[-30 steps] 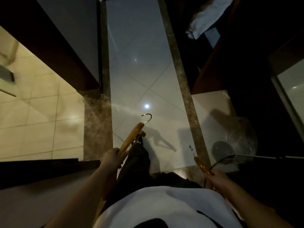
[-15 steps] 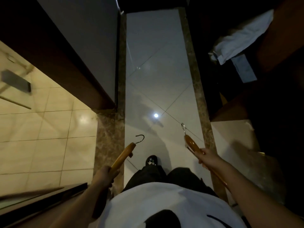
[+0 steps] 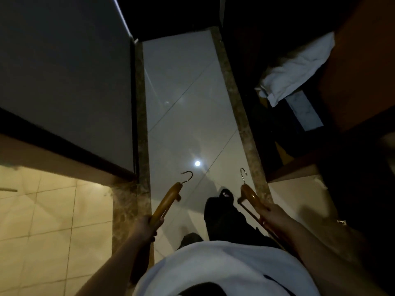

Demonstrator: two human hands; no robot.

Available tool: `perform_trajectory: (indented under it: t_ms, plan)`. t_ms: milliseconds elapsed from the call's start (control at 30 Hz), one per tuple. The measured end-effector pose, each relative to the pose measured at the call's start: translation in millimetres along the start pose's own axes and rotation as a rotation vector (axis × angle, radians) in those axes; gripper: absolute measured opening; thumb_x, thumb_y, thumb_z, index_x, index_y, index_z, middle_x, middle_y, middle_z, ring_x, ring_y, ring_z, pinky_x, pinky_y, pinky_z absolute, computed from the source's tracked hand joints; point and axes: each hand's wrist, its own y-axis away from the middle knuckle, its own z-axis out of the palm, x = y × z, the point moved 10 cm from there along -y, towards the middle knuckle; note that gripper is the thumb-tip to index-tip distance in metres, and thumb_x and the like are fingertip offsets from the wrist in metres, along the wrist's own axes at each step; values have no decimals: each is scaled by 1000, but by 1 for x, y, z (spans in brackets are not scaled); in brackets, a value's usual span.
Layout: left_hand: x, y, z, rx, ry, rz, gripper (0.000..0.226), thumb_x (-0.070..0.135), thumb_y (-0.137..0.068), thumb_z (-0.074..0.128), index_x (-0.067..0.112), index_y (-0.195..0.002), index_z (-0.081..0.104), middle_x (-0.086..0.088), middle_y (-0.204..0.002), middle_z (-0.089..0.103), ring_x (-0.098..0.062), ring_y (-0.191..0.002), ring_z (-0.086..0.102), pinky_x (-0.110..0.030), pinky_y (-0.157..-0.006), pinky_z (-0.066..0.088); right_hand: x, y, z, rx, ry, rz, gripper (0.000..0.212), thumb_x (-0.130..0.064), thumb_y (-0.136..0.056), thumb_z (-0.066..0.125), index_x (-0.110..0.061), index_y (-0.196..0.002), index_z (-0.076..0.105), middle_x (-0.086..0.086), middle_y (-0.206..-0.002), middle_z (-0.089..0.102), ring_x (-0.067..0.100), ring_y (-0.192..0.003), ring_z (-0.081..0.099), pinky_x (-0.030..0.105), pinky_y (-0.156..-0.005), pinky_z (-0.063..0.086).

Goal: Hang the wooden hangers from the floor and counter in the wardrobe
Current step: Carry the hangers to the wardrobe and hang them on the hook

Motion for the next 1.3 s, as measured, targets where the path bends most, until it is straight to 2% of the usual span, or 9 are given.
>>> perform_trajectory:
  t_ms: [133, 200, 367, 600, 667, 833, 1000, 1167, 1300]
  plan:
    - [99, -23, 15, -20, 40, 75, 26, 33, -88, 60, 7, -89, 61, -17, -76, 64, -27, -66, 61, -34, -58, 51, 14, -31, -60, 29, 47, 112, 36, -42, -91, 52, -12, -108, 60, 14, -92, 67, 24, -77, 64, 30, -67, 49]
    - [150, -32, 20, -32, 30, 124, 22, 33, -89, 60, 12, -81, 59, -15, -73, 62, -27, -66, 61, -31, -56, 50, 15, -48, -87, 32, 94, 143, 38, -34, -92, 53, -6, -117, 59, 17, -102, 67, 28, -88, 64, 32, -74, 49]
    - [245, -65, 23, -46, -43, 239, 24, 35, -88, 60, 13, -79, 59, -8, -62, 59, -21, -54, 57, -26, -48, 43, -11, -71, -140, 84, 55, 192, 27, -22, -94, 50, 2, -100, 60, 12, -73, 60, 22, -65, 54, 26, -56, 39]
    - [299, -114, 1, -62, -33, 217, 25, 31, -88, 61, 8, -81, 60, -11, -63, 58, -26, -58, 57, -30, -54, 46, -100, -122, -173, 81, 23, 150, 36, -29, -94, 50, -4, -120, 53, 8, -76, 56, 16, -60, 50, 22, -47, 38]
    - [305, -134, -13, -65, -47, 192, 25, 32, -88, 60, 7, -84, 60, -11, -64, 58, -25, -58, 57, -30, -55, 46, -138, -139, -174, 56, 2, 136, 35, -31, -94, 50, -5, -117, 54, 9, -78, 56, 15, -60, 49, 22, -47, 39]
    - [324, -192, -56, -70, -41, 124, 28, 28, -89, 61, 0, -84, 59, -11, -59, 53, -24, -53, 51, -30, -53, 43, -234, -186, -180, 44, -64, 70, 35, -31, -91, 53, -6, -115, 57, 14, -82, 60, 23, -70, 54, 31, -63, 45]
    - [360, -245, -112, -88, -88, 71, 29, 29, -90, 59, 2, -98, 60, -22, -86, 64, -31, -72, 61, -33, -62, 51, -321, -210, -182, 62, -99, 32, 32, -30, -94, 48, -14, -121, 53, 16, -97, 64, 23, -81, 59, 28, -64, 47]
    - [427, -289, -164, -50, -195, 121, 33, 34, -87, 61, 2, -93, 64, -20, -84, 67, -32, -77, 66, -37, -66, 57, -366, -227, -194, 111, -231, 38, 23, -23, -95, 46, -8, -105, 59, 8, -73, 56, 17, -61, 51, 26, -56, 41]
    - [491, -312, -168, -66, -272, 171, 31, 29, -89, 59, -1, -97, 62, -15, -75, 61, -25, -65, 60, -28, -52, 47, -362, -231, -208, 133, -302, 91, 20, -22, -95, 48, -5, -94, 60, 7, -67, 54, 17, -57, 49, 24, -53, 40]
